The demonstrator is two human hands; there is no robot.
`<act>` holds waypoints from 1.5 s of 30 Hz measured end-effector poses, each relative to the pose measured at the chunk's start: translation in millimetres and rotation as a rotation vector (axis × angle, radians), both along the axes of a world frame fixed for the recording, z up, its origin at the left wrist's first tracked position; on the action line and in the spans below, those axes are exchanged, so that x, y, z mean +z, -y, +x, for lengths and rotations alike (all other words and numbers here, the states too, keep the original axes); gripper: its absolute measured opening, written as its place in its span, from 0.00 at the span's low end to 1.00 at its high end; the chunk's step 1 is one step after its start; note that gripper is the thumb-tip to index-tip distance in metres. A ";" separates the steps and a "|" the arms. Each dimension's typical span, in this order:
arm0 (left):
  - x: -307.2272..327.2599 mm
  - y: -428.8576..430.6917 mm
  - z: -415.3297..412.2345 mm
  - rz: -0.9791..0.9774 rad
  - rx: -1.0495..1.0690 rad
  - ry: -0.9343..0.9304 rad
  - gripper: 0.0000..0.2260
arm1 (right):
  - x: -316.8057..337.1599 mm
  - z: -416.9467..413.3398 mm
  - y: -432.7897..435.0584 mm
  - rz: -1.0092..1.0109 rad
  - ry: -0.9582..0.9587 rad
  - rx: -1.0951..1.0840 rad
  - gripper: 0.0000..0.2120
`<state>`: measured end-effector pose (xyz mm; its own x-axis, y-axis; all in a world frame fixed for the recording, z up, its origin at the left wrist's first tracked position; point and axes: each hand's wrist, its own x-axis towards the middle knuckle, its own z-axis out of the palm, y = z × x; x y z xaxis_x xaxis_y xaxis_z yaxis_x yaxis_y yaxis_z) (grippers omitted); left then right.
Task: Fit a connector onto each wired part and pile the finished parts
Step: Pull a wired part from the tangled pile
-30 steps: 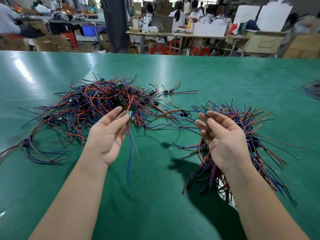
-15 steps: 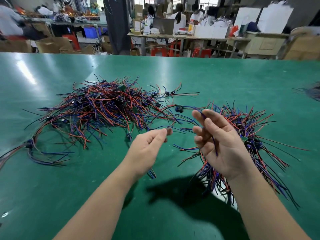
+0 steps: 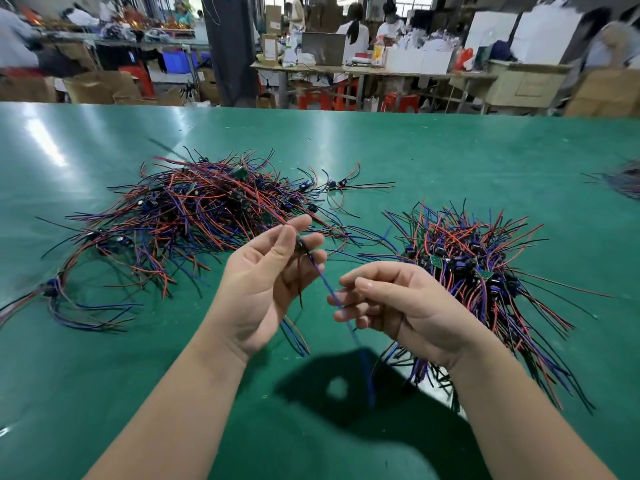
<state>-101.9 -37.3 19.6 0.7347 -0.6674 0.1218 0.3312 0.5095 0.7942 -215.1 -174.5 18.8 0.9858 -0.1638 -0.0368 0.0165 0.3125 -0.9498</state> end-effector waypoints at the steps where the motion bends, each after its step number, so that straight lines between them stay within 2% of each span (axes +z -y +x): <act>1: 0.1 -0.3 -1.6 0.056 -0.027 0.009 0.14 | -0.5 0.6 1.7 -0.017 -0.012 -0.046 0.07; 4: -2.8 -0.3 -6.3 0.182 -0.114 0.055 0.14 | -3.0 5.0 4.1 -0.012 -0.046 -0.182 0.13; 6: -6.0 -1.7 -7.7 0.239 -0.227 0.120 0.14 | -4.7 6.5 3.1 0.007 -0.050 -0.179 0.15; 10: -9.7 -2.8 -11.4 0.417 -0.444 0.236 0.13 | -6.5 5.5 -0.7 -0.026 -0.017 -0.102 0.09; 15: -9.5 3.4 -15.9 0.479 -0.333 0.144 0.14 | -9.9 8.1 4.7 -0.163 -0.011 -0.234 0.05; 17: -10.9 5.7 -19.1 0.546 -0.231 0.211 0.15 | -12.1 9.7 4.9 -0.249 -0.037 -0.317 0.04; 20: -15.3 9.0 -24.3 0.604 -0.141 0.310 0.09 | -12.7 10.9 6.3 -0.284 -0.047 -0.418 0.05; 22: -16.0 10.5 -25.9 0.608 -0.153 0.341 0.06 | -7.8 8.8 12.5 -0.212 -0.029 -0.506 0.04; 27: -13.3 8.1 -26.1 0.594 -0.308 0.475 0.12 | 8.9 -3.1 38.9 0.027 0.025 -0.774 0.04; 29: -13.1 6.6 -28.2 0.609 -0.382 0.510 0.11 | 10.9 -7.2 48.1 0.104 0.050 -0.847 0.05; 33: -11.3 5.0 -29.3 0.625 -0.449 0.516 0.11 | 7.3 -7.9 53.8 0.162 0.096 -0.883 0.07; 36: -12.4 3.6 -27.1 0.610 -0.407 0.528 0.13 | 5.8 -6.1 53.2 0.193 0.126 -0.876 0.11; 38: -11.6 2.9 -25.8 0.526 -0.371 0.474 0.13 | 7.0 -6.6 56.4 0.256 0.136 -0.851 0.14; 41: -9.5 2.4 -19.5 0.304 -0.353 0.162 0.17 | 7.6 -7.5 61.2 0.289 0.040 -0.779 0.14; 43: -7.4 1.8 -13.7 0.138 -0.337 -0.027 0.24 | 4.3 -6.4 58.8 0.160 -0.070 -0.677 0.08; 45: -4.2 0.5 -9.7 0.027 -0.328 -0.164 0.24 | -0.2 -5.1 52.5 0.005 -0.153 -0.531 0.05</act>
<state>-111.6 -37.8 15.4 0.4890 -0.8723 -0.0011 0.5977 0.3341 0.7288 -220.2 -227.0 18.5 0.7513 -0.6362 -0.1755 0.0344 0.3033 -0.9523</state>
